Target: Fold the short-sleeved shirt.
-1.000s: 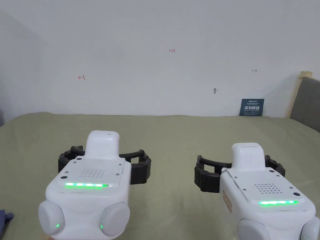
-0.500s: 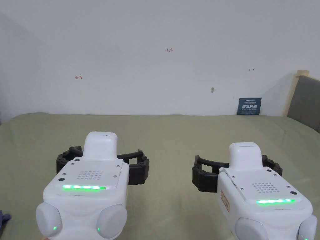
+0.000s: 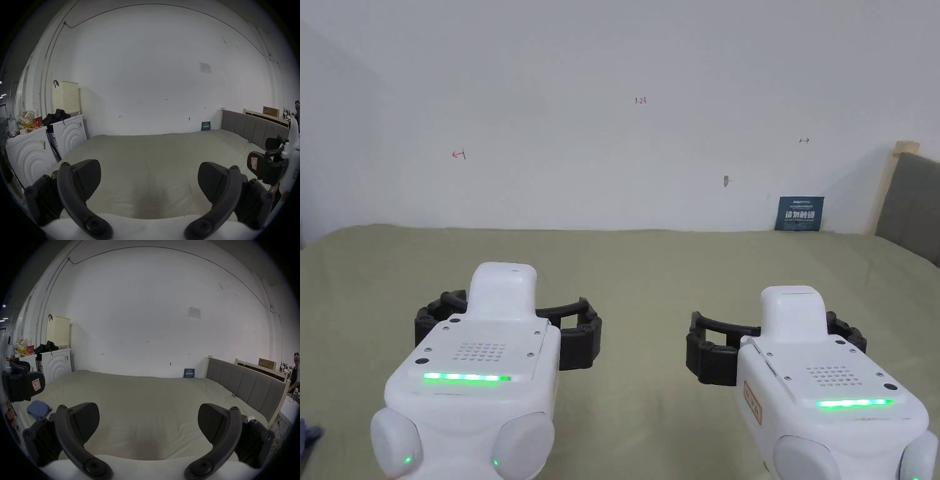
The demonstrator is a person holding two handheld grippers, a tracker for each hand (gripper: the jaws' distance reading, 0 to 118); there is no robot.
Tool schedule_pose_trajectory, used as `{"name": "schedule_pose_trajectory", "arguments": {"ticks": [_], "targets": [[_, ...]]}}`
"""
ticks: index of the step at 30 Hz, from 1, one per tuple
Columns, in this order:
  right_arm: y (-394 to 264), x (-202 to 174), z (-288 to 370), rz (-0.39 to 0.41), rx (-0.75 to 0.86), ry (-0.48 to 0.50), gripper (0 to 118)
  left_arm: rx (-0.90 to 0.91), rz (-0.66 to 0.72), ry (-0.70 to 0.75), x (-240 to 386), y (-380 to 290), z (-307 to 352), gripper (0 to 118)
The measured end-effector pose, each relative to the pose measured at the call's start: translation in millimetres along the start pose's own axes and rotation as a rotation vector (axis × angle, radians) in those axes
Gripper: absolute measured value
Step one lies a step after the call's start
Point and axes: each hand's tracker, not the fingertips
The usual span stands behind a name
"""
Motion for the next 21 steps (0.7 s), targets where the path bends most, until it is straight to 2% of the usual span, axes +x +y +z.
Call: {"name": "schedule_pose_trajectory", "arguments": {"ticks": [21], "targets": [[-0.5, -1.2, -0.6, 0.007, -0.008, 0.0, 118, -0.011, 0.02, -0.017, -2.1, 1.4, -0.3, 118]]}}
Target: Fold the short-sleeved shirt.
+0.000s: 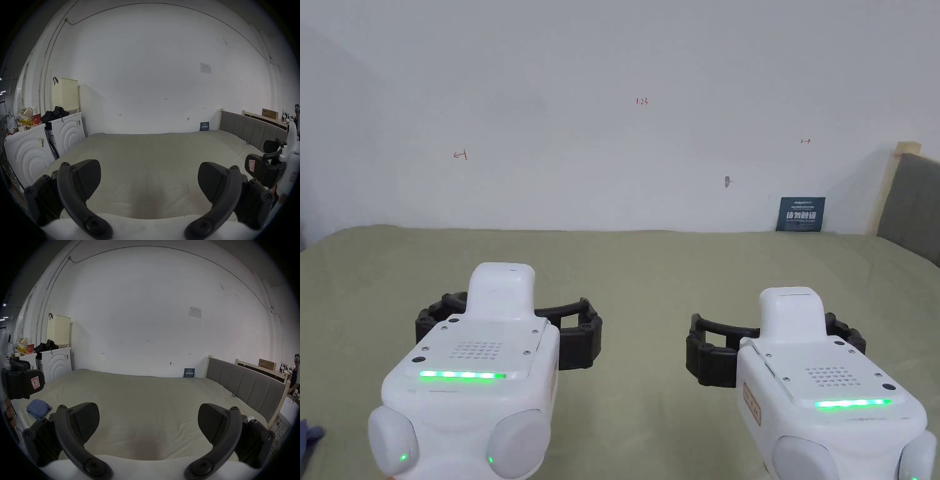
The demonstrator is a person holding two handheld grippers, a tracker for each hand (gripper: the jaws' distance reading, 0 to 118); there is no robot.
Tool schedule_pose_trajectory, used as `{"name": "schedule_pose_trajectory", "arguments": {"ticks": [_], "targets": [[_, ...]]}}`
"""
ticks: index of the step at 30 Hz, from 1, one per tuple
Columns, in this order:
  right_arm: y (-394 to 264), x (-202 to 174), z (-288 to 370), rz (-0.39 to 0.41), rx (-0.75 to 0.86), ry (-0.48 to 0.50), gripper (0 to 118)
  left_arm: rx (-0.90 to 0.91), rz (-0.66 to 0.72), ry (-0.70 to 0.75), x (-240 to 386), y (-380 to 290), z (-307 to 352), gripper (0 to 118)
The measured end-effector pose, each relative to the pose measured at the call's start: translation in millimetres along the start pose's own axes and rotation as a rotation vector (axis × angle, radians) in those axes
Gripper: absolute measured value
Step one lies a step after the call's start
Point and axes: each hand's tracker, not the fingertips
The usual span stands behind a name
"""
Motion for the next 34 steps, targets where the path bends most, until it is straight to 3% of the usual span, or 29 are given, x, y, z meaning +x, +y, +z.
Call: {"name": "schedule_pose_trajectory", "arguments": {"ticks": [19, 23, 26, 29, 34], "targets": [[-1.7, -0.5, -0.4, 0.002, -0.008, 0.009, 118, -0.018, 0.009, -0.009, 1.8, -1.0, -0.7, 118], [-1.4, -0.2, -0.2, -0.002, -0.009, 0.01, 118, -0.141, 0.077, -0.081, -6.6, 7.1, -5.7, 118], [-0.8, -0.3, 0.2, 0.0, -0.008, 0.011, 118, -0.075, 0.038, -0.036, -3.5, 5.2, -3.3, 118], [-0.2, -0.6, 0.1, 0.003, -0.008, 0.011, 118, -0.129, 0.147, -0.023, -6.2, 9.8, -4.8, 118], [-0.1, -0.6, -0.4, 0.0, -0.01, 0.014, 118, -0.045, 0.044, 0.013, -2.7, 3.2, -1.5, 118]]}}
